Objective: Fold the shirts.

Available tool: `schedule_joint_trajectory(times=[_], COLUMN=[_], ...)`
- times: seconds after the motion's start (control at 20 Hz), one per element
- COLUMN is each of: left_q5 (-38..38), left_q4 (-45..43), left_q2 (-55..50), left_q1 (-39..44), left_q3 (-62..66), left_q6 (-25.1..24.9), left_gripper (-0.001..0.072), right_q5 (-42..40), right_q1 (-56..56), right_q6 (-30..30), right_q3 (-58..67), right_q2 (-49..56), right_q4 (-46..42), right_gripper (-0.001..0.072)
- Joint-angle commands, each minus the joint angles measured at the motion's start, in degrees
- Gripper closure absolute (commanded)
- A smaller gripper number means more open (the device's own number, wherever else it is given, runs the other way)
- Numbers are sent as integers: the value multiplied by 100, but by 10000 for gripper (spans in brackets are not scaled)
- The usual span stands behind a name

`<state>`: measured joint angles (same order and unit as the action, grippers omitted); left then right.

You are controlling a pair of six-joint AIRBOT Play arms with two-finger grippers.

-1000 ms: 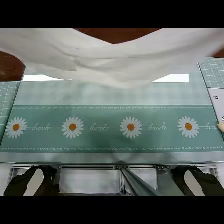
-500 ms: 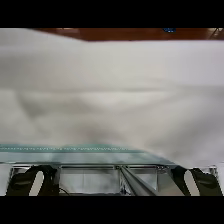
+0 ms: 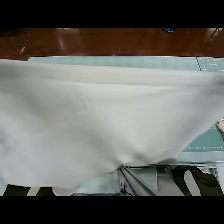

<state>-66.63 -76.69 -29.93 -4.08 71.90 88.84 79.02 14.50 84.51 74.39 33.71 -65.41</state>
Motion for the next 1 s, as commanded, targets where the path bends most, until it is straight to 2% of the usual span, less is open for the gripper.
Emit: schedule_joint_trajectory(times=[0.0, 0.25, 0.35, 0.45, 0.6, 0.7, 0.8, 0.95], left_q5=[1023, 2103, 2208, 2133, 1620, 1075, 643, -643], left_q4=[492, 629, 638, 887, 1493, 1565, 1565, 1333], left_q2=[-1054, -3602, -4607, -5477, -6395, -6620, -6557, -6428], left_q1=[20, 20, 20, 17, 20, 17, -35, -177], left_q3=[-1003, -645, -146, 470, 1362, 1670, 1681, 1679], left_q6=[79, 142, 227, 507, 560, 546, 284, -297], left_gripper=[688, 688, 688, 688, 687, 688, 687, 687], right_q5=[-1019, -2109, -2319, -2404, -2332, -2090, -1690, -560], right_q1=[-4, -7, -11, -20, -85, -116, -59, 192], right_q6=[-605, -1482, -1670, -1611, -1493, -1471, -1478, -1480], right_q3=[-1003, -850, -446, 66, 767, 988, 992, 988], right_q2=[990, 3506, 4476, 5298, 6140, 6330, 6332, 6332], right_q4=[767, 1862, 2280, 2601, 2975, 2944, 2914, 2356], right_gripper=[693, 693, 693, 693, 693, 692, 692, 692])
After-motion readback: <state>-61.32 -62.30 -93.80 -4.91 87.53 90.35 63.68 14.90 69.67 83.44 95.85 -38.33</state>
